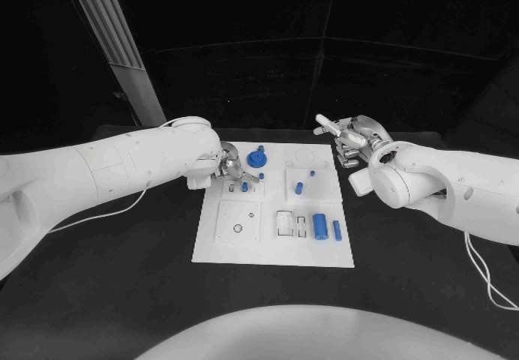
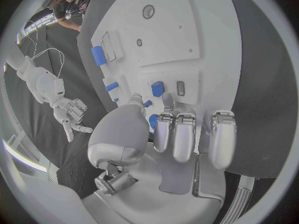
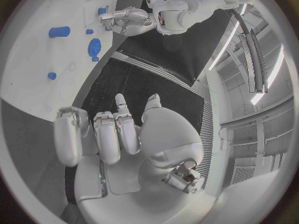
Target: Assemble the parts on the task board
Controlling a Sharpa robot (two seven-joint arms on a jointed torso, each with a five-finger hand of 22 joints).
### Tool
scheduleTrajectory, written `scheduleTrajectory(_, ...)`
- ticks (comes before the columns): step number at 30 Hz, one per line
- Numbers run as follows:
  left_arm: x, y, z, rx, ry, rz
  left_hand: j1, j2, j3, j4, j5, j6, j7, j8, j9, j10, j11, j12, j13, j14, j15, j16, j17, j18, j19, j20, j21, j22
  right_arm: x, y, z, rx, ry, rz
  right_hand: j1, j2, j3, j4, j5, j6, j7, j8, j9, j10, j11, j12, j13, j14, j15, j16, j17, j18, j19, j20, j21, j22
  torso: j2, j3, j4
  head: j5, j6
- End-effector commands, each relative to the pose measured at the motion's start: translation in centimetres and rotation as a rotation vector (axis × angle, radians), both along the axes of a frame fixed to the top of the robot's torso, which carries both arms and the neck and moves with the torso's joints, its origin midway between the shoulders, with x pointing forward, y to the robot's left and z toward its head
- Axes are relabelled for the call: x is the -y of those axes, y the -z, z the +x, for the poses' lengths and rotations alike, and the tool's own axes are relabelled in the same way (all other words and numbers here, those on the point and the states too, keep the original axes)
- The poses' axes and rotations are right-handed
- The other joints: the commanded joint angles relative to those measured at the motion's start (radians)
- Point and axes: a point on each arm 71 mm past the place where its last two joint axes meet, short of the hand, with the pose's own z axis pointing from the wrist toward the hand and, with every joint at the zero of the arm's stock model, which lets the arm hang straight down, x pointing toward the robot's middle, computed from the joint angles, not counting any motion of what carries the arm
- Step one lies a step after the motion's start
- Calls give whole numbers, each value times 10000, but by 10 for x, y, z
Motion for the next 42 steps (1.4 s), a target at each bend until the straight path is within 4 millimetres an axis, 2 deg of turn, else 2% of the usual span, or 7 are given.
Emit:
scheduleTrajectory(1,-1,-14,5,1122,-133,-814,-166,-160,218,15,-34,-233,37,252,238,1039,74,24,2627,1039,100,30,2634,-141,1034,76,39,2633,0,0,0,18,-77,0,8,93,-63,-6,-47,-84,87,40,12,1024,52,25,2628,1040,49,24,2633,98,194,55,46,2188,-4,-6,8,-18,-1)
scheduleTrajectory(13,-6,-67,13,2859,496,-2240,-138,-516,694,16,15,-462,22,729,610,1039,65,24,2627,1039,95,30,2634,-141,1034,84,39,2633,0,3,-1,-70,-90,-7,8,93,-63,-6,-47,-84,87,40,12,1024,52,25,2628,1040,49,24,2633,98,194,55,46,2188,-7,9,-12,27,-1)
scheduleTrajectory(16,-11,-75,15,2855,562,-2188,47,-461,918,13,641,-300,-44,750,554,1039,-1,24,2627,1039,44,30,2634,-141,1034,48,39,2633,0,3,-1,-81,-84,-10,8,93,-63,-6,-47,-84,87,40,12,1024,52,25,2628,1040,49,24,2633,98,194,55,46,2188,8,9,-7,35,-1)
scheduleTrajectory(21,-22,-79,22,2701,504,-1972,829,-287,1263,11,2768,-87,-135,249,80,1039,-86,24,2627,1039,-48,30,2634,-141,1034,-40,39,2633,0,3,-1,-93,-83,-11,8,93,-63,-6,-47,-84,87,40,12,1024,52,25,2628,1040,49,24,2633,98,194,55,46,2188,15,9,-8,92,17)
scheduleTrajectory(27,-34,-76,33,2287,261,-1496,1391,-211,1462,-7,3513,80,-146,-235,-360,1039,-98,24,2627,1039,-96,30,2634,-141,1034,-91,39,2633,-1,3,-1,-90,-116,2,43,117,-66,-9,-46,-100,88,64,14,1024,52,25,2628,1040,50,24,2633,99,191,56,41,2186,15,1,-25,152,106)
scheduleTrajectory(37,-51,-54,37,1122,-86,-658,1524,44,1608,18,3599,180,-126,-429,-562,1039,-77,24,2627,1039,-104,30,2634,-141,1034,-105,39,2633,-2,3,-1,-89,-124,8,43,117,-66,-9,-46,-100,88,64,14,1024,52,25,2628,1040,50,24,2633,99,191,56,41,2186,18,-2,-10,139,173)
scheduleTrajectory(42,-52,-43,36,799,-127,-512,1105,143,1418,13,2750,364,-106,-559,-721,1039,-59,24,2627,1039,-90,30,2634,-141,1034,-102,39,2633,-2,3,-2,-90,-117,6,49,122,-66,-9,-44,-104,88,68,14,1024,52,25,2628,1040,50,24,2633,99,190,56,40,2186,10,-5,-7,170,235)
